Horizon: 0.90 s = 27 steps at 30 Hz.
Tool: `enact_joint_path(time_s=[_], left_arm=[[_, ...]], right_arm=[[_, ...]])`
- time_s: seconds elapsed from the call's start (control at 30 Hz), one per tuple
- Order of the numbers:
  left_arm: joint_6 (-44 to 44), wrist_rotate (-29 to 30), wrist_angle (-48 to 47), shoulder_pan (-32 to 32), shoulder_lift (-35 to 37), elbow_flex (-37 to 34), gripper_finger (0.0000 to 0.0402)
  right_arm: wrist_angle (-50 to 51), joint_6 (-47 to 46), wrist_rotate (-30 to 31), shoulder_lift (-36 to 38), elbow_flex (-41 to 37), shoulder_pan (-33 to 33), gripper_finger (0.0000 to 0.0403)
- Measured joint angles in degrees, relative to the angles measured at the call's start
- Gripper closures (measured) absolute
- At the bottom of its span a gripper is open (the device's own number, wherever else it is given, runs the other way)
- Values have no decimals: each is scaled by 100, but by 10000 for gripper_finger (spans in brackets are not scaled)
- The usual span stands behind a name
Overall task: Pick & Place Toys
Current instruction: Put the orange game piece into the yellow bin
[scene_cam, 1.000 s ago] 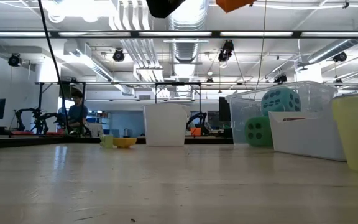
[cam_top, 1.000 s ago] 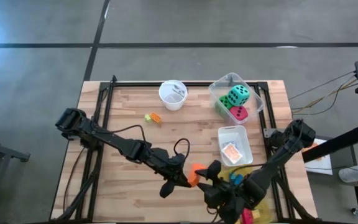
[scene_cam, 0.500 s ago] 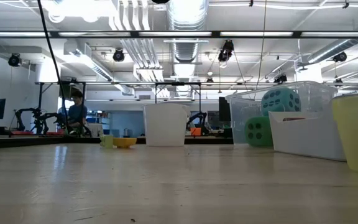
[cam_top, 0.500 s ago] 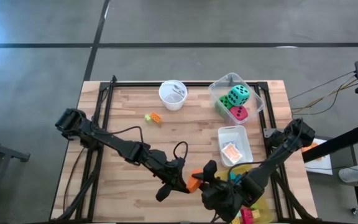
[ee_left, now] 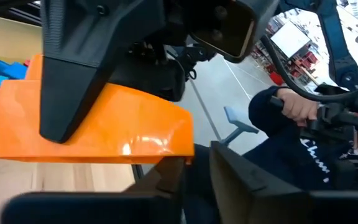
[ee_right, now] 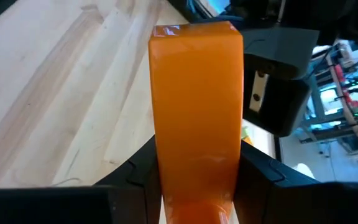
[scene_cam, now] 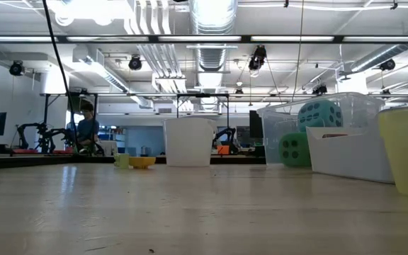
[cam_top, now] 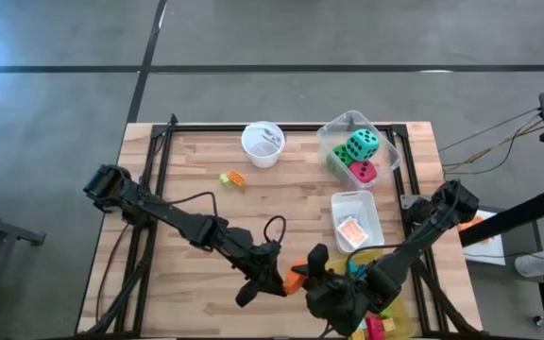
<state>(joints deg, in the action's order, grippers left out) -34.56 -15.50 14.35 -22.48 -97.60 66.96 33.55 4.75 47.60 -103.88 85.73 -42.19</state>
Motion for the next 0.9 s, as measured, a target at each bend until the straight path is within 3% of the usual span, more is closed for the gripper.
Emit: enact_joint_path(time_s=[0.2, 0.4, 0.57, 0.73, 0.9], left_arm=[[-3, -160, -19, -4, 0, 0, 229], [-16, -49, -662, 61, 163, 0, 155], [128, 731, -1923, 119, 556, 2, 137], [72, 2041, -3440, 120, 1020, 4, 136], [-282, 2777, -4442, 125, 1273, 4, 136]], right_arm=[[62, -228, -406, 0, 0, -31, 276], [656, -1237, -1104, 41, 39, -138, 276], [1636, -2541, -1553, 63, 246, -311, 276], [2313, -3727, -2381, 63, 308, -638, 276], [2861, -4932, -3261, 63, 308, -909, 276]])
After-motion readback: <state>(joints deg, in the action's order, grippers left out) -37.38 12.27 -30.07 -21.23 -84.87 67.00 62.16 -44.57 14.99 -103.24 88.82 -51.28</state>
